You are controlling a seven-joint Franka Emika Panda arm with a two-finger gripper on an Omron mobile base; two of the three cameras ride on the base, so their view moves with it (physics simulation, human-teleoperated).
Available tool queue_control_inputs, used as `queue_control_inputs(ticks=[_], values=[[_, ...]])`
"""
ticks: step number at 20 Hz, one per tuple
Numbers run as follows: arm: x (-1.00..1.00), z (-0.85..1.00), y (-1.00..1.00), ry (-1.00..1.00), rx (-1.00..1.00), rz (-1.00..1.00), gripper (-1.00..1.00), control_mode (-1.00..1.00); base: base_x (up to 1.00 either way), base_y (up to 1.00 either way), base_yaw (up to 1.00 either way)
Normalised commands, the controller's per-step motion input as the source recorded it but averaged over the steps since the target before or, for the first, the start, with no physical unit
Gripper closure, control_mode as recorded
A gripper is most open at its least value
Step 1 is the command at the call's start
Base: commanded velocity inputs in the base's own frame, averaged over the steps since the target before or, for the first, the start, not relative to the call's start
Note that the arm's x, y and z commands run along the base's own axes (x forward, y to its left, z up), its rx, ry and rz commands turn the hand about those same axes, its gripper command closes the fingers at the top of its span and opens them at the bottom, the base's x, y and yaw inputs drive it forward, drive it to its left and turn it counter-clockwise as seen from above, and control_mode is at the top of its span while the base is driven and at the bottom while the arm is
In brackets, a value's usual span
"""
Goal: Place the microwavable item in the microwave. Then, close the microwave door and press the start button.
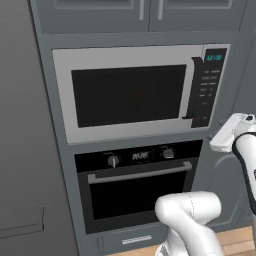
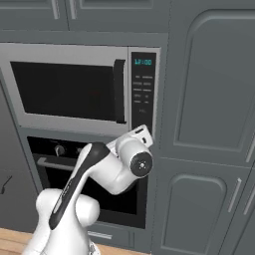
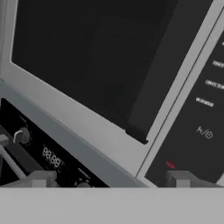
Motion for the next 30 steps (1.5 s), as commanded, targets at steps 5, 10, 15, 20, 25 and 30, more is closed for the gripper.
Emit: queue_control_inputs(ticks=[5,10,15,20,25,30], values=[[0.52,-0.15,-0.12,-0.02,0.09,0.06,-1.00,-1.00,0.00,0.00,0.00],[0.55,-0.08,-0.28,0.00,0.09,0.02,-1.00,-1.00,0.00,0.00,0.00],[0.39,-0.17,-0.29,0.00,0.10,0.00,-1.00,-1.00,0.00,0.00,0.00],[0.45,-0.19,-0.18,0.00,0.09,0.00,-1.00,-1.00,0.00,0.00,0.00],[0.48,-0.11,-0.03,0.00,0.08,0.00,-1.00,-1.00,0.00,0.00,0.00],[0.33,-0.25,0.00,0.00,0.06,0.00,-1.00,-1.00,0.00,0.00,0.00]])
